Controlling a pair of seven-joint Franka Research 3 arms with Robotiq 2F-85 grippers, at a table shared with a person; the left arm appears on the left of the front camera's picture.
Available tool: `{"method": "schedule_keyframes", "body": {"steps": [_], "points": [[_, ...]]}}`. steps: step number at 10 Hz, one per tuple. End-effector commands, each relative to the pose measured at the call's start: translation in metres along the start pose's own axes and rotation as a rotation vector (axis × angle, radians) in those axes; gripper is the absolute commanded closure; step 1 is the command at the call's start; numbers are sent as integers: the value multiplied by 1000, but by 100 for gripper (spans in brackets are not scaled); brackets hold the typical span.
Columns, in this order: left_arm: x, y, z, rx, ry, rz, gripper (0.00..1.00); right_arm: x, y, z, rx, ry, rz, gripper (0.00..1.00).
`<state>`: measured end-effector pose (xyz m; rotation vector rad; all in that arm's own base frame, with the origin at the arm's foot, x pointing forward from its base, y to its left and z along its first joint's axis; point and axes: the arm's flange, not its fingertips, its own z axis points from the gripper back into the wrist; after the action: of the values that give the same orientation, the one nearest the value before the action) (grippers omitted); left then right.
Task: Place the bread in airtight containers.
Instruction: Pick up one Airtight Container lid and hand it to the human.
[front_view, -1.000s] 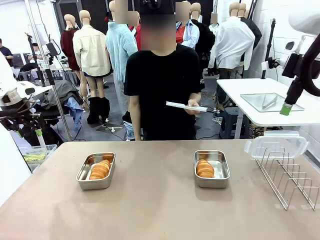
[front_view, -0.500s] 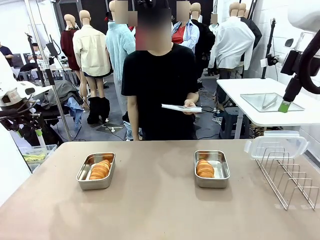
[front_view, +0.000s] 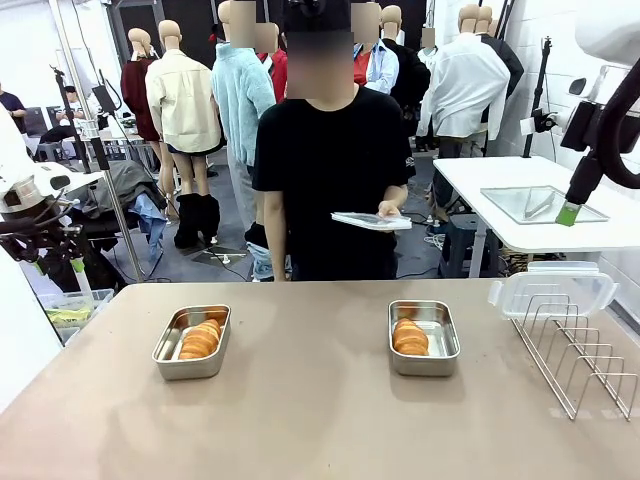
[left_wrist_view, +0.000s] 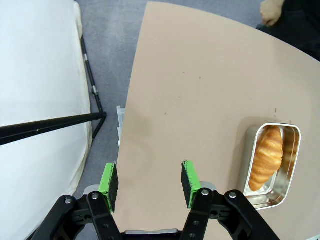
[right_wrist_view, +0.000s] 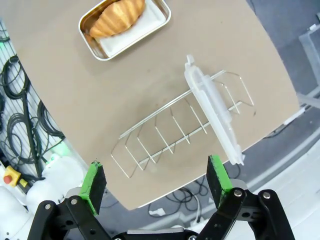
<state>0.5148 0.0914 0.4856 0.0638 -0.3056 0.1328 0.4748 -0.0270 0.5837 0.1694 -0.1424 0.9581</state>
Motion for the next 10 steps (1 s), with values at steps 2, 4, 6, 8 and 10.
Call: {"method": "schedule_keyframes", "body": {"steps": [2,4,6,8,10], "points": [[0,-1,1,20,-2,15,33,3,-2,2,7,-2,-17,0],[0,-1,1,20,-2,15,33,3,-2,2,7,-2,-17,0],[0,-1,1,20,-2,15,33,3,-2,2,7,-2,-17,0],[0,-1,1,20,-2,15,33,3,-2,2,7,-2,-17,0],[0,-1,1,20,-2,15,33,3,-2,2,7,-2,-17,0]]}}
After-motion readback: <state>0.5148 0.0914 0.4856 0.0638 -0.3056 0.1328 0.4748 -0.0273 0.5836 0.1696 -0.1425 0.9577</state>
